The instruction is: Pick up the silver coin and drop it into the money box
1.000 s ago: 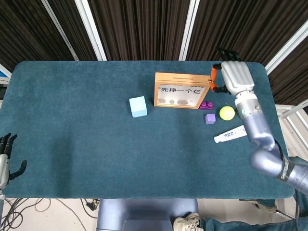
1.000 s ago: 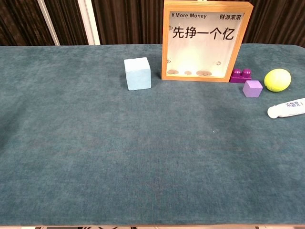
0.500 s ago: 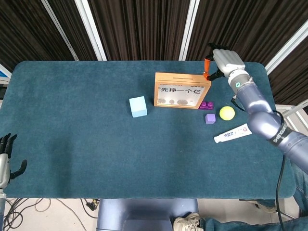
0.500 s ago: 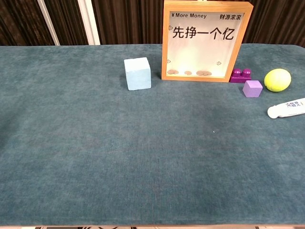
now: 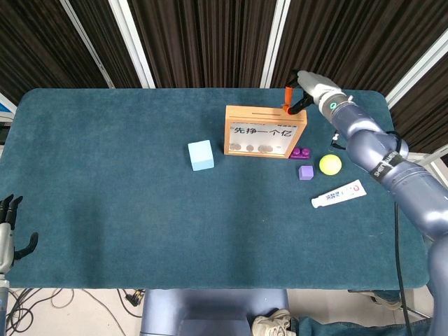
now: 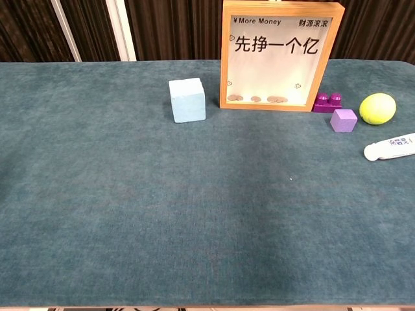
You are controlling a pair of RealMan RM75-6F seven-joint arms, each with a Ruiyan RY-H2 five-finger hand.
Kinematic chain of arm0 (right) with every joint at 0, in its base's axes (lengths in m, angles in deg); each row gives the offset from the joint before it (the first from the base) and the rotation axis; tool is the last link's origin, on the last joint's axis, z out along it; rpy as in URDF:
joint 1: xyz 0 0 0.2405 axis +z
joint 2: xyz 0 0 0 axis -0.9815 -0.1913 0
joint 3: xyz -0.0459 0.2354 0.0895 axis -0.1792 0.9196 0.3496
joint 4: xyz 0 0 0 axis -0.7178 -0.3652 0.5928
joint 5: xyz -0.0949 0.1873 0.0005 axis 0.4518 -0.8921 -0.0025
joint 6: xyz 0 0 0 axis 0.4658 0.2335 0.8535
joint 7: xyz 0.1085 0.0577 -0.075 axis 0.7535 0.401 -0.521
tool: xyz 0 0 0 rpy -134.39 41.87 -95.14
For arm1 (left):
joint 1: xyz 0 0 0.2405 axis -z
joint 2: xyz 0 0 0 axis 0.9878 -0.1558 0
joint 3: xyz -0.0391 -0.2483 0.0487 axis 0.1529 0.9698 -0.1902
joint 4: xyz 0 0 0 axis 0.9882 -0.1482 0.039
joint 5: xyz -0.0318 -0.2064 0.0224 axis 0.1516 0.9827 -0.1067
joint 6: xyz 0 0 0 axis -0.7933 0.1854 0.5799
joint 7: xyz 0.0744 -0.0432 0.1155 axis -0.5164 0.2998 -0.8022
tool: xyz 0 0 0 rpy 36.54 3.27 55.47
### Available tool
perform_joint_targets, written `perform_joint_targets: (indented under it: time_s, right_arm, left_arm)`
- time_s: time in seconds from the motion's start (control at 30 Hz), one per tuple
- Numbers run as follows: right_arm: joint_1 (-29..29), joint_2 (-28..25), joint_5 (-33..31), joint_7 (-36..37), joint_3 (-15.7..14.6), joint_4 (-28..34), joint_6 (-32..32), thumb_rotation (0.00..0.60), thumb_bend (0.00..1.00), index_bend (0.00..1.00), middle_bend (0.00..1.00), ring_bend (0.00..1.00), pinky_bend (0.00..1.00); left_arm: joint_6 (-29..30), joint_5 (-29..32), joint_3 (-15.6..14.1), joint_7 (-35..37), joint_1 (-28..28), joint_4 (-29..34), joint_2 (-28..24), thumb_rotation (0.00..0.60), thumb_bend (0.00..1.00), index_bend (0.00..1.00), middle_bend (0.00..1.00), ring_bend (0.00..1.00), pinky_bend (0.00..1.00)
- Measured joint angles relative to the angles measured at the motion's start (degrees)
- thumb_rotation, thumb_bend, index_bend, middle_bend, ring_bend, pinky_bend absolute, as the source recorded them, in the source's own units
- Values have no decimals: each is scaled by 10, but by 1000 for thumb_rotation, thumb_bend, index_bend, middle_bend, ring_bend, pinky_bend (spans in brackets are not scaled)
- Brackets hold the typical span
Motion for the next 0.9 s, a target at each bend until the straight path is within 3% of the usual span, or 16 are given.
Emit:
perform_joint_targets:
  time_s: [0.2, 0.63, 0.9]
  right_arm:
    - [10, 38, 59, 49, -3, -58, 42, 600, 646, 699, 14, 0, 0]
    - [2, 83, 160, 94, 67, -121, 77, 600, 646, 691, 12, 0, 0]
    - [0, 86, 203, 116, 91, -127, 90, 600, 646, 676, 7, 0, 0]
  left_arm:
    - [0, 5, 1, -4, 1, 3, 0, 600, 360, 89, 4, 0, 0]
    - [0, 11, 2, -3, 2, 4, 0, 600, 360, 89, 4, 0, 0]
    - [0, 12, 2, -3, 3, 5, -1, 600, 359, 89, 4, 0, 0]
